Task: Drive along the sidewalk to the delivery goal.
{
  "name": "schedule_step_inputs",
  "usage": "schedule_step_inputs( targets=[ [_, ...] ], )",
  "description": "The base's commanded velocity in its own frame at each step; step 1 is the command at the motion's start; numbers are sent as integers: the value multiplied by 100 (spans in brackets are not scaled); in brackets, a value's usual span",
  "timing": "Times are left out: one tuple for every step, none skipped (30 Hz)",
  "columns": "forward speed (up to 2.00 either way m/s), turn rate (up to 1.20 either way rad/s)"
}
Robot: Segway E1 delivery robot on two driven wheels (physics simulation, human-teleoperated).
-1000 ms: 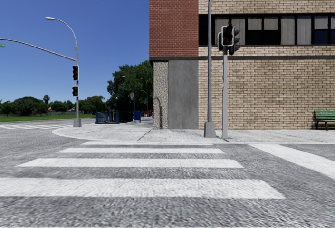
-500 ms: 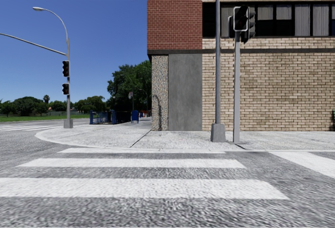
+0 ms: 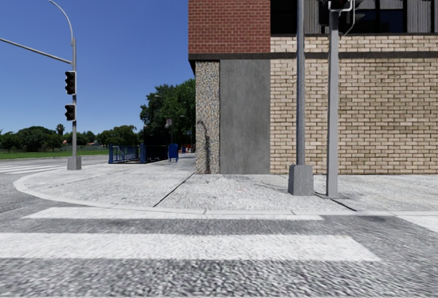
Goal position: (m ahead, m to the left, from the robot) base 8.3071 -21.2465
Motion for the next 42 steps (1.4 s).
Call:
schedule_step_inputs(
  targets=[
    [200, 0],
    [200, 0],
    [200, 0],
    [200, 0],
    [200, 0],
    [200, 0],
    [200, 0],
    [200, 0],
    [200, 0],
    [200, 0],
    [200, 0],
    [200, 0],
    [200, 0],
    [200, 0],
    [200, 0],
    [200, 0],
    [200, 0],
    [200, 0],
    [200, 0],
    [200, 0],
    [200, 0],
    [200, 0],
    [200, 0],
    [200, 0],
    [200, 0],
    [200, 0],
    [200, 0],
    [200, 0],
    [200, 0],
    [199, 0],
    [195, 0],
    [195, 0],
    [176, 0],
    [167, 0],
    [163, 0],
    [163, 0],
    [161, 0],
    [160, 0],
    [160, 0],
    [160, 0],
    [160, 0],
    [160, 0]
  ],
)
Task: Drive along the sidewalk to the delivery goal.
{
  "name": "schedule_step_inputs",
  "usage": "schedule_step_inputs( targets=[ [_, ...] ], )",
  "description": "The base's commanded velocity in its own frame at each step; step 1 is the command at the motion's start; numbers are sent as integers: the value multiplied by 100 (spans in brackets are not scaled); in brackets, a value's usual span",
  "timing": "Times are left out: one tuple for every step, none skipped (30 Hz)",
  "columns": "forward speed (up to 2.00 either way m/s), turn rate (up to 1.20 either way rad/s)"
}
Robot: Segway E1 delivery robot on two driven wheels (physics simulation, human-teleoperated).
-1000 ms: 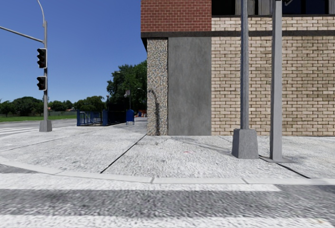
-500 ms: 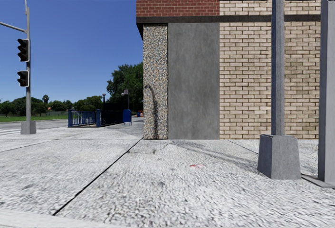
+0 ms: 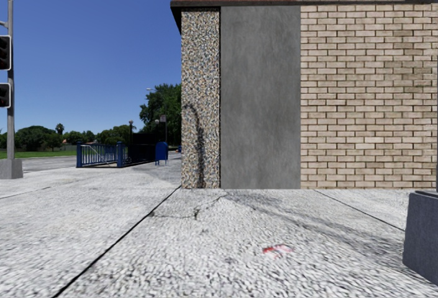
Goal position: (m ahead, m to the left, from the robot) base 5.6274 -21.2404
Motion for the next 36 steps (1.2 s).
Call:
schedule_step_inputs(
  targets=[
    [160, 0],
    [160, 0],
    [160, 0],
    [160, 0],
    [160, 0],
    [160, 0],
    [160, 0],
    [160, -5],
    [160, -12],
    [160, -16],
    [160, -16],
    [160, -16],
    [160, -16],
    [160, -18],
    [160, -29],
    [160, -36],
    [160, -36],
    [160, -38],
    [160, -39],
    [160, -39],
    [160, -39],
    [160, -39],
    [161, -39],
    [161, -39],
    [161, -39],
    [161, -45],
    [161, -51],
    [161, -53],
    [161, -54],
    [161, -54],
    [161, -54],
    [161, -54],
    [161, -55],
    [161, -55],
    [161, -56],
    [161, -57]
  ],
)
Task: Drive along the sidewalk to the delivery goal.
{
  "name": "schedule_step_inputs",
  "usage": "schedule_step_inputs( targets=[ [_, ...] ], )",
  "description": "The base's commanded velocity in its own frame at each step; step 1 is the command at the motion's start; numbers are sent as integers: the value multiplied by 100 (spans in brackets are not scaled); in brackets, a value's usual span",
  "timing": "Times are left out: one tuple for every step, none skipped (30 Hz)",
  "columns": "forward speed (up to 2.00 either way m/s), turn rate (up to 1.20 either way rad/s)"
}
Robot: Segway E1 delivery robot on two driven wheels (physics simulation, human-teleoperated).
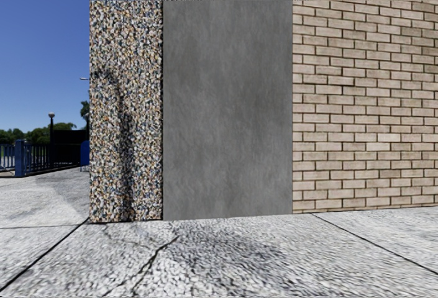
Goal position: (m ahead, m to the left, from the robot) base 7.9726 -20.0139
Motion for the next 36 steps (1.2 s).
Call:
schedule_step_inputs(
  targets=[
    [161, -63],
    [161, -67],
    [161, -67],
    [161, -69],
    [161, -69],
    [161, -69],
    [161, -74],
    [161, -74],
    [161, -80],
    [161, -83],
    [161, -84],
    [161, -84],
    [161, -84],
    [161, -84],
    [161, -84],
    [161, -84],
    [161, -84],
    [161, -84],
    [161, -84],
    [161, -84],
    [161, -84],
    [161, -84],
    [161, -84],
    [161, -84],
    [161, -84],
    [161, -84],
    [161, -84],
    [161, -84],
    [161, -84],
    [161, -84],
    [161, -84],
    [161, -84],
    [161, -84],
    [161, -84],
    [161, -84],
    [161, -84]
  ],
)
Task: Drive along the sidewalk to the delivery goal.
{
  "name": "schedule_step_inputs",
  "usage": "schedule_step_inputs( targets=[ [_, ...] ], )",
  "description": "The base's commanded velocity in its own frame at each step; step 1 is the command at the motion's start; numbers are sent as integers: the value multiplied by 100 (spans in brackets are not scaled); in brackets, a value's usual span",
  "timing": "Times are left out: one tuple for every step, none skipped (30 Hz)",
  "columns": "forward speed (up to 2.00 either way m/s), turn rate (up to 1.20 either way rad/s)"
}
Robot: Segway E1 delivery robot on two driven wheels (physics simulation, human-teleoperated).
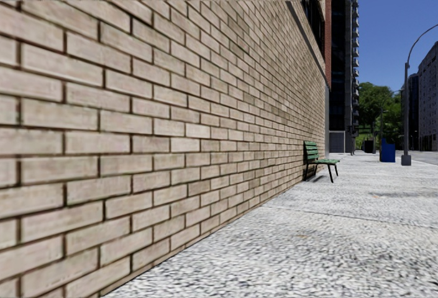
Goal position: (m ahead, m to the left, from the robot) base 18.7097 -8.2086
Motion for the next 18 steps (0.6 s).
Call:
schedule_step_inputs(
  targets=[
    [161, -84],
    [161, -84],
    [161, -84],
    [161, -84],
    [161, -84],
    [161, -84],
    [161, -84],
    [161, -84],
    [161, -84],
    [161, -84],
    [161, -84],
    [161, -84],
    [161, -84],
    [161, -84],
    [161, -84],
    [161, -84],
    [161, -84],
    [161, -84]
  ],
)
